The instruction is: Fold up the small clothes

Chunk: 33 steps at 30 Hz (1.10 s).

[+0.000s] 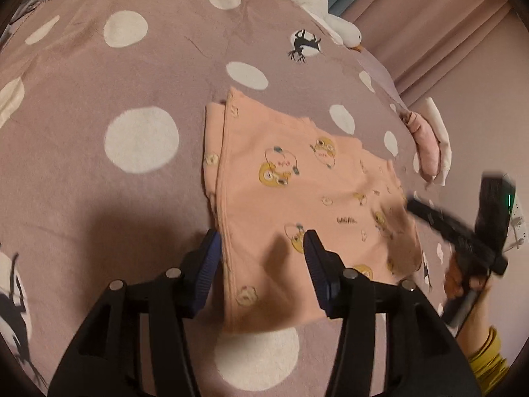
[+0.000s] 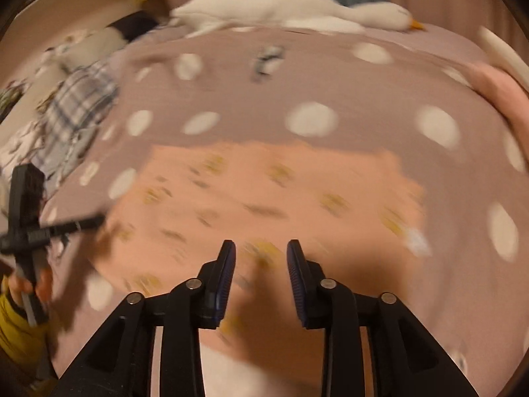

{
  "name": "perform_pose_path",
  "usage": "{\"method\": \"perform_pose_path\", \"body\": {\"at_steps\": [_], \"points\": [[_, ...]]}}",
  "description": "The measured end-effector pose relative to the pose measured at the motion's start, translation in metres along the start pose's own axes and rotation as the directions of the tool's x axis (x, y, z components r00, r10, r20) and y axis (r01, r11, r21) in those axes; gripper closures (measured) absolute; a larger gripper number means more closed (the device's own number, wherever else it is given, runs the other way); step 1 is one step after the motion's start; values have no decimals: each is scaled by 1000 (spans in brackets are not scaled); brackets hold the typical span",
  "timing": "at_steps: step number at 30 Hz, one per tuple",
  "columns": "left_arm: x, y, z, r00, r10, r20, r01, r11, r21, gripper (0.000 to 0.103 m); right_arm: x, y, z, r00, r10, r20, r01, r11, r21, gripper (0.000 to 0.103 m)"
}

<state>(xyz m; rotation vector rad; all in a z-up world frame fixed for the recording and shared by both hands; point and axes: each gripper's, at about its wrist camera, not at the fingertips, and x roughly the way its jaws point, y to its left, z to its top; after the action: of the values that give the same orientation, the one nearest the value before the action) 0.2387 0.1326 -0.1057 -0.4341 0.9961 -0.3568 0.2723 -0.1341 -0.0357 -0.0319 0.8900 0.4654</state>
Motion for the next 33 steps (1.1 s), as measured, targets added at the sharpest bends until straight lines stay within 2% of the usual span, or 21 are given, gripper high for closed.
{"method": "perform_pose_path", "body": {"at_steps": [2, 4, 6, 8, 10, 11, 13, 16, 18, 20, 27, 29, 33], "points": [[2, -5, -4, 1000, 11, -13, -10, 1000, 15, 53, 21, 13, 21, 999, -36, 3, 36, 999, -41, 68], [5, -11, -5, 999, 45, -14, -44, 998, 48, 53, 42, 18, 41, 999, -52, -8, 51, 997, -53, 58], [11, -13, -6, 997, 80, -22, -78, 995, 69, 53, 59, 15, 52, 994, -102, -27, 101, 994, -50, 52], [18, -10, -7, 994, 101, -37, -98, 992, 74, 53, 76, 16, 56, 988, -138, -73, 134, 989, -61, 52], [22, -5, -9, 993, 114, -40, -110, 991, 74, 53, 95, 16, 53, 975, -183, -128, 173, 981, -84, 70], [22, -3, -9, 993, 109, -38, -106, 992, 70, 53, 107, 17, 52, 968, -205, -145, 191, 976, -104, 72], [21, 0, -6, 994, 107, -29, -105, 993, 59, 53, 117, 19, 53, 963, -239, -123, 225, 967, -117, 72], [18, 7, -1, 996, 86, -27, -86, 996, 10, 53, 117, 10, 66, 964, -259, -65, 258, 966, -26, 72], [11, 10, 2, 997, 71, -17, -71, 997, -16, 53, 111, -1, 72, 968, -245, -49, 248, 966, 72, 72], [6, 11, 2, 998, 56, -8, -56, 998, -17, 52, 96, -7, 71, 980, -199, 4, 197, 971, 138, 72], [20, 23, 8, 997, -58, -50, 52, 993, -105, 51, 39, 8, 35, 999, -4, 51, -2, 993, 121, 72], [23, 24, 13, 995, -87, -51, 80, 989, -128, 51, 32, 8, 23, 998, 51, 46, -57, 989, 136, 72], [34, 26, 26, 986, -154, -58, 140, 972, -190, 52, 42, -3, 21, 995, 99, 11, -99, 972, 213, 72]]}}
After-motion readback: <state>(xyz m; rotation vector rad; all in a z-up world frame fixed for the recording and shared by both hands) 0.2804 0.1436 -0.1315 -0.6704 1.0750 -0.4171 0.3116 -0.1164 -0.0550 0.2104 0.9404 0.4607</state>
